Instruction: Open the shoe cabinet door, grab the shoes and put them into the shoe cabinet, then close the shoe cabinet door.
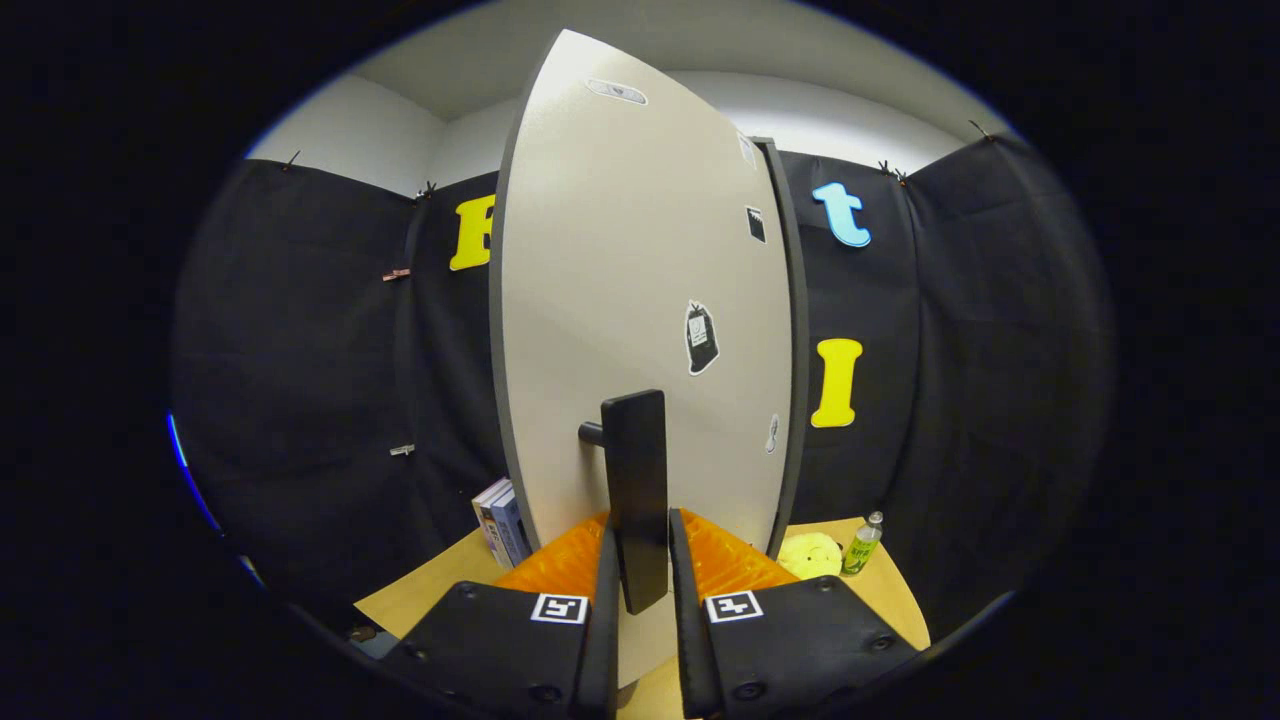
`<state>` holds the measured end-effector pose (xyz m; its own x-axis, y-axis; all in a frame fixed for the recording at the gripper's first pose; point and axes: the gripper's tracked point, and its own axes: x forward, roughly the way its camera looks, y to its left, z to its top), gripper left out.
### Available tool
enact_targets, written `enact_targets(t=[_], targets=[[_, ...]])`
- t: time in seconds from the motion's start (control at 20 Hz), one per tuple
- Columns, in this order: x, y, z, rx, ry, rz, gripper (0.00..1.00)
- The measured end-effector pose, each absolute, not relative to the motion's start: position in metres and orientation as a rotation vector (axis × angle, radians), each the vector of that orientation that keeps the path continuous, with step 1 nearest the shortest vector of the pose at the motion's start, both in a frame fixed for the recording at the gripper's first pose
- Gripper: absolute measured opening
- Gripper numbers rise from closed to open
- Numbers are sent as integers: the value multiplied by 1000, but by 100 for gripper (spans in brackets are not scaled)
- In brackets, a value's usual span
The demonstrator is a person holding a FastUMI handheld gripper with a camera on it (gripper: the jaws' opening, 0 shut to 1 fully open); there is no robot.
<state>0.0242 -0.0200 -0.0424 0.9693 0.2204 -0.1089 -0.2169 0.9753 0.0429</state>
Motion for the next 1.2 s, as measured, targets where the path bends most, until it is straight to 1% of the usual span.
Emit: enact_targets(t=[0.4, 0.65, 0.85, 0.95, 1.0, 1.2], targets=[[17, -42, -42, 44, 121, 155, 28], [17, -59, -31, 36, 67, 101, 28], [15, -79, -28, 22, 50, 21, 28], [15, -88, -24, 23, 27, -13, 21], [15, -90, -22, 17, 16, -32, 23], [16, -91, -27, 18, 23, -33, 23]])
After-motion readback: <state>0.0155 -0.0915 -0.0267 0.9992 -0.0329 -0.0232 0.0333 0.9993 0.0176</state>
